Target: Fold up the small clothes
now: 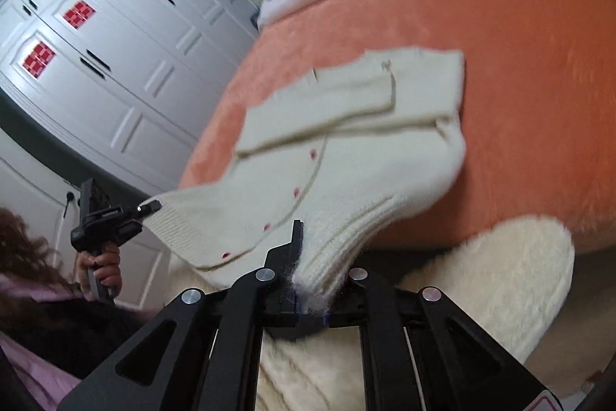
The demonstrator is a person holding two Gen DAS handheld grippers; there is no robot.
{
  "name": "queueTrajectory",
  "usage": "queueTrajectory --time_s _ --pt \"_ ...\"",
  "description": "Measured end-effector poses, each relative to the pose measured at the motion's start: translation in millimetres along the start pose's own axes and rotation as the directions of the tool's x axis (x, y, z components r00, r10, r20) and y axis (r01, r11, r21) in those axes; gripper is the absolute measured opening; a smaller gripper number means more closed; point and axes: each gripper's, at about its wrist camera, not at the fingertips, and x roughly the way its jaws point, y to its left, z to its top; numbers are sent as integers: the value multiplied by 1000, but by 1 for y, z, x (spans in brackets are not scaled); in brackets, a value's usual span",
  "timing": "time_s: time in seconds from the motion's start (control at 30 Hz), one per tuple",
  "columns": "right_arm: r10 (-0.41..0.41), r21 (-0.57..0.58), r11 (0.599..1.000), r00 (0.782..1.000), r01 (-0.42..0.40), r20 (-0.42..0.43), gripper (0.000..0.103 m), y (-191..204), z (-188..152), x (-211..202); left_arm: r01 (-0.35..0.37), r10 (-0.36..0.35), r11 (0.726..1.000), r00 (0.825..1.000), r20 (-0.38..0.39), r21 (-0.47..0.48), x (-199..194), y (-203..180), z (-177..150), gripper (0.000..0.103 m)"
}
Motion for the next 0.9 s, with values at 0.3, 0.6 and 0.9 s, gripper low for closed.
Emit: queueTrajectory --time_s 0.3,0.6,0.9 --pt "-151 299 953 940 55 307 17 -110 129 139 -193 188 981 972 142 16 167 -5 126 27" --pt "-334 225 935 895 275 294 69 -95 132 169 -318 302 945 939 166 80 191 29 110 90" --pt "-422 224 889 904 399 63 38 -142 154 233 -400 401 916 915 -31 42 256 50 134 40"
